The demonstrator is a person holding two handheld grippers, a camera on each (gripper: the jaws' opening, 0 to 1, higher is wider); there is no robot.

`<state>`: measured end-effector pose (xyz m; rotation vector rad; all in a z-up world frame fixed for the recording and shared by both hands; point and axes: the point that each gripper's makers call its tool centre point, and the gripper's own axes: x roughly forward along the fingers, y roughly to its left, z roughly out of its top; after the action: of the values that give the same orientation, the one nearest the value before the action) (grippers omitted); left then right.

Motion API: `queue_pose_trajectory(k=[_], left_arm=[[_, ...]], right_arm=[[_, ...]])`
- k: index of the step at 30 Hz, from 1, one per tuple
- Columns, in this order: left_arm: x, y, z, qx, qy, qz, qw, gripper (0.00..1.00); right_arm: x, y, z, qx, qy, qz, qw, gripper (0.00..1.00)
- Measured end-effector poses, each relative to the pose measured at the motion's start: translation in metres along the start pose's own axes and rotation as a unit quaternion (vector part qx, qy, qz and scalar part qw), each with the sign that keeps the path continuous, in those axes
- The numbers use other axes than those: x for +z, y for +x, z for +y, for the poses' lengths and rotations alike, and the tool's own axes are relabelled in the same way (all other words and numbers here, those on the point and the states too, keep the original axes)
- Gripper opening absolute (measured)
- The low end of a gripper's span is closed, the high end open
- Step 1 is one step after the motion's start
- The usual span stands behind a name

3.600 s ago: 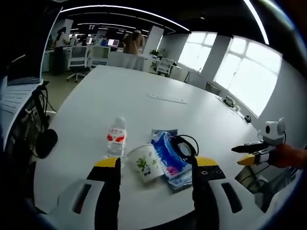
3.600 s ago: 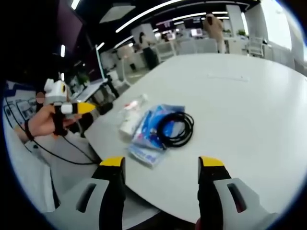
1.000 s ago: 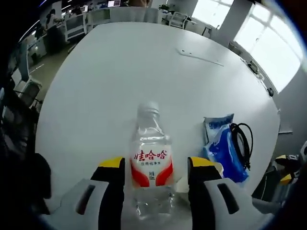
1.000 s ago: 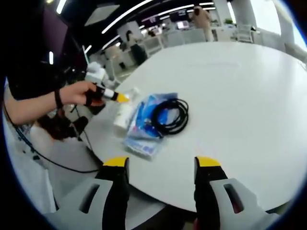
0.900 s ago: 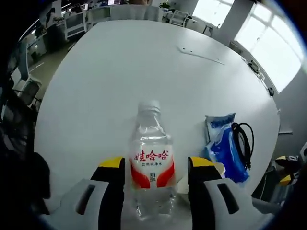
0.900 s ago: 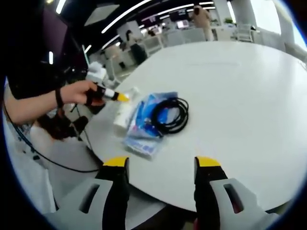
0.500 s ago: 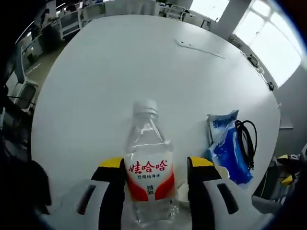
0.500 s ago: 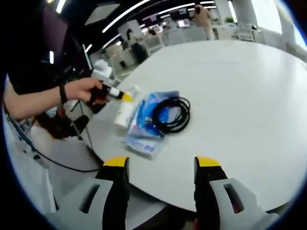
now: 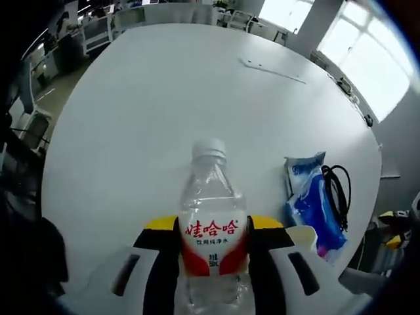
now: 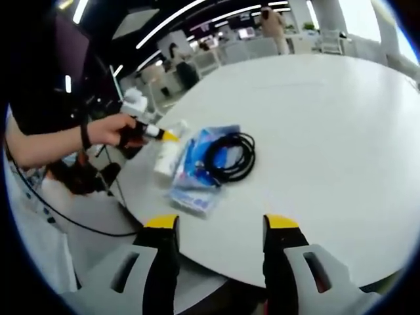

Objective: Arrange the tabletop items into an orderly group along one side of the table until the central work area is clear of visible clutter.

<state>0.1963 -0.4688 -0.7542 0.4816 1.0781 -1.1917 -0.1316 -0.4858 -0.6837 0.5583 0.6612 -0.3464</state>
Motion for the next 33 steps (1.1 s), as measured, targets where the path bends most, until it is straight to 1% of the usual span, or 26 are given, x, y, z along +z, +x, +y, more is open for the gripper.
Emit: queue_pose_trajectory(k=[7,9,10,19,23,27,33], left_arm=[[-0.002,-0.010,-0.001,0.006,0.008,-0.018,0.9998,0.39],[0.000,-0.014,-0.001,0.004,0.007,-0.027,0.9996,0.39],[0.002,-0.016,-0.002,0.003,0.001,-0.036,0.9994,0.39],[0.001,-0.032,0.000,0.016,-0.001,-0.054,0.9984,0.39],[0.000,-0.040,-0.001,0.014,0.002,-0.065,0.9978,0.39],[-0.002,-0.047,-0.004,0.015,0.011,-0.072,0.9972,0.39],[-0.008,-0.059,-0.004,0.021,0.012,-0.084,0.9962,0.38]], right_arm=[[0.005,0.000,-0.001,0.000,0.006,-0.011,0.9999,0.49],[0.006,0.001,-0.001,0.000,0.005,-0.011,0.9999,0.49],[0.006,0.001,-0.001,0.001,0.005,-0.012,0.9999,0.48],[0.010,0.001,0.001,0.007,0.001,-0.019,0.9998,0.48],[0.011,-0.001,0.000,0.007,0.001,-0.023,0.9997,0.48],[0.009,-0.002,-0.001,0.008,0.001,-0.024,0.9997,0.48],[0.007,-0.005,-0.003,0.008,0.003,-0.027,0.9996,0.48]])
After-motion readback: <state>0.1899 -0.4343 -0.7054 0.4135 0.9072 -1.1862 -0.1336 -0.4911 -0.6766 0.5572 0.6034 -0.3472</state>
